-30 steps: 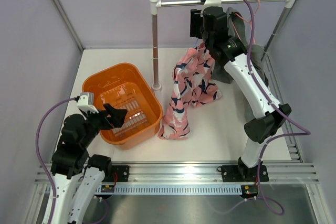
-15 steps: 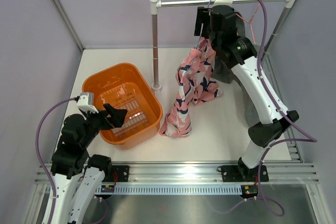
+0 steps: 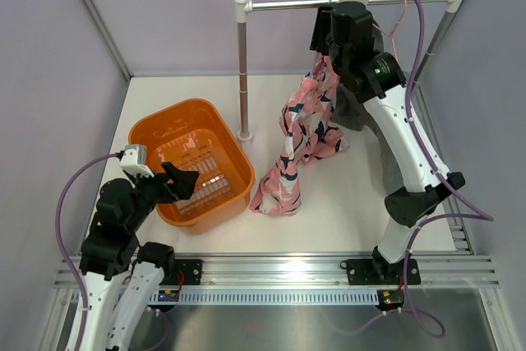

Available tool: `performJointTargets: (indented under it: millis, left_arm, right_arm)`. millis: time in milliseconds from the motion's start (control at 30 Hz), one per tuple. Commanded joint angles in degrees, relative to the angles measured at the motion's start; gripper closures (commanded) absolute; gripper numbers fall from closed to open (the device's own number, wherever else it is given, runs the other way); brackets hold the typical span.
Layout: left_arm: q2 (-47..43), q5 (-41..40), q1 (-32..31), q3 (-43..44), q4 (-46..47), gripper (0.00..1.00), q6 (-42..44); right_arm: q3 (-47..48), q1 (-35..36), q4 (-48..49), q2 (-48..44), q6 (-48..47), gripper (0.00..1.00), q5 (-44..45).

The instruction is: Remove the shorts from the hanger

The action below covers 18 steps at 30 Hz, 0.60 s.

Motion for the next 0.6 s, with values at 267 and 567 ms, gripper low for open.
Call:
performJointTargets:
  millis: [267,567]
  left_arm:
    - [-0.39,-0.41,-0.29,0.19,2.25,0.01,-0.39]
    - [-0.83,-0.50,-0.29,0.19,2.33,0.01,-0.39]
  right_arm:
    - [7.07,0.74,-5.07,5.55,3.83,0.50,1.66]
    - [6.27,1.10,-3.66,5.38,3.40,0.65,2.80]
